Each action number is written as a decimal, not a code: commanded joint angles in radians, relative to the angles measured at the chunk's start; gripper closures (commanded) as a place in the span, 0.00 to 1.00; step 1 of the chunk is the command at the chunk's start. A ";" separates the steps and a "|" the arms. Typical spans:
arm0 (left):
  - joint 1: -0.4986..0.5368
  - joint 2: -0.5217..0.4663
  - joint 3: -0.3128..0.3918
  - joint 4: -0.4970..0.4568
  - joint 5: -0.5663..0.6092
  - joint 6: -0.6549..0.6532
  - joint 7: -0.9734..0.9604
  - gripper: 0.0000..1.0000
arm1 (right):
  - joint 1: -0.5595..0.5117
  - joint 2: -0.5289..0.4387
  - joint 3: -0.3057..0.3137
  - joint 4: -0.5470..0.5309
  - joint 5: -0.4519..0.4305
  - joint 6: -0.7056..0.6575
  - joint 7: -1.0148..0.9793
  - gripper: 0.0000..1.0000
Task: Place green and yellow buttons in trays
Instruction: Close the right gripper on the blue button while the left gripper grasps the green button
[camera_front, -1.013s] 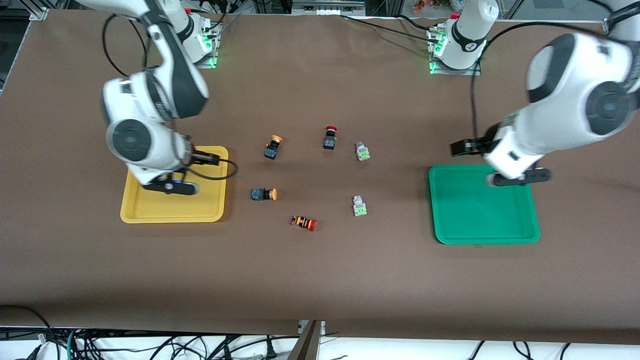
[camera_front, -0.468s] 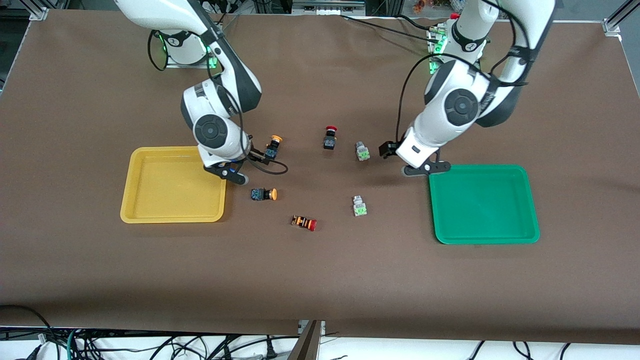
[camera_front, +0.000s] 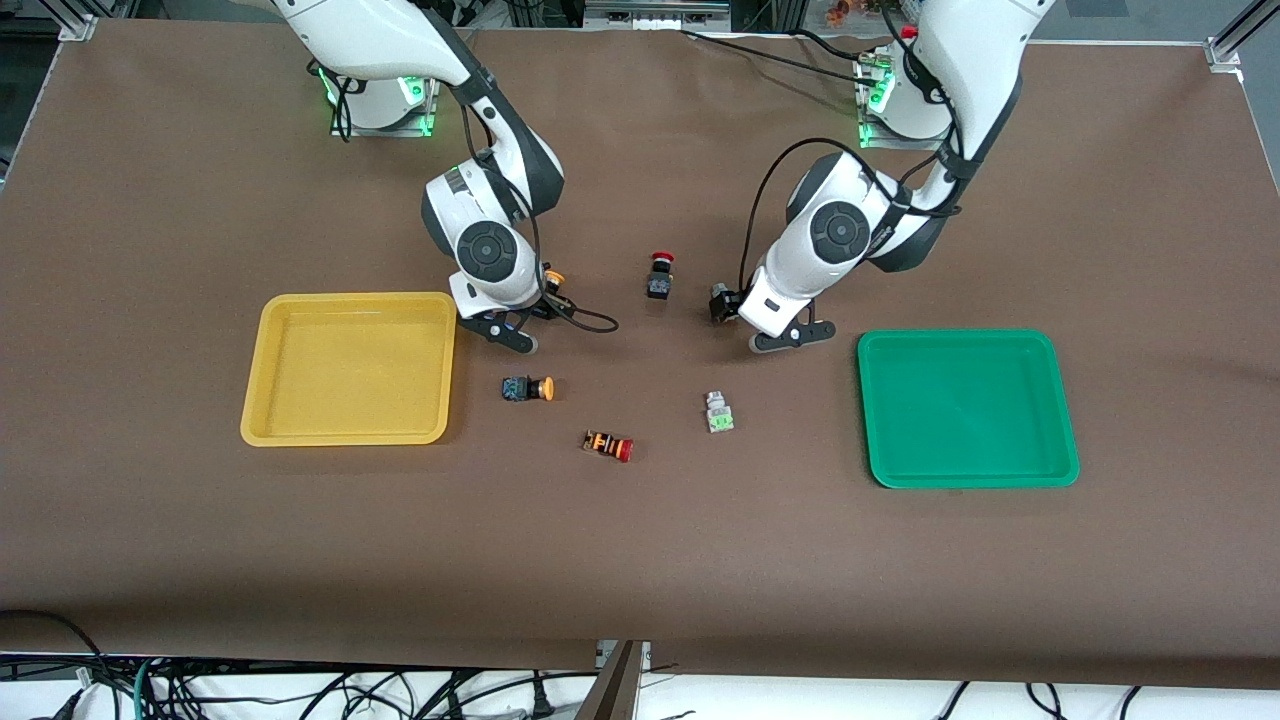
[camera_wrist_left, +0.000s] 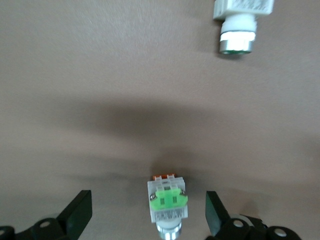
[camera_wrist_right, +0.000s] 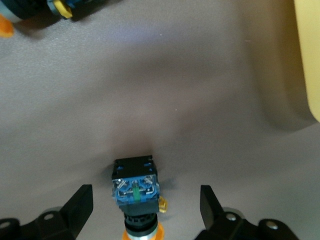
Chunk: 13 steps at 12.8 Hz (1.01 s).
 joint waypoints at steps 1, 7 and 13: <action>-0.017 0.026 0.004 0.016 0.008 0.004 -0.079 0.00 | 0.002 0.004 -0.004 -0.015 0.018 0.031 -0.006 0.64; -0.056 0.047 0.005 0.016 0.008 0.004 -0.120 0.00 | 0.002 -0.008 -0.005 -0.004 0.017 0.013 -0.045 1.00; -0.065 0.059 0.007 0.021 0.008 0.034 -0.122 0.70 | -0.013 -0.119 -0.246 0.056 0.018 -0.262 -0.475 1.00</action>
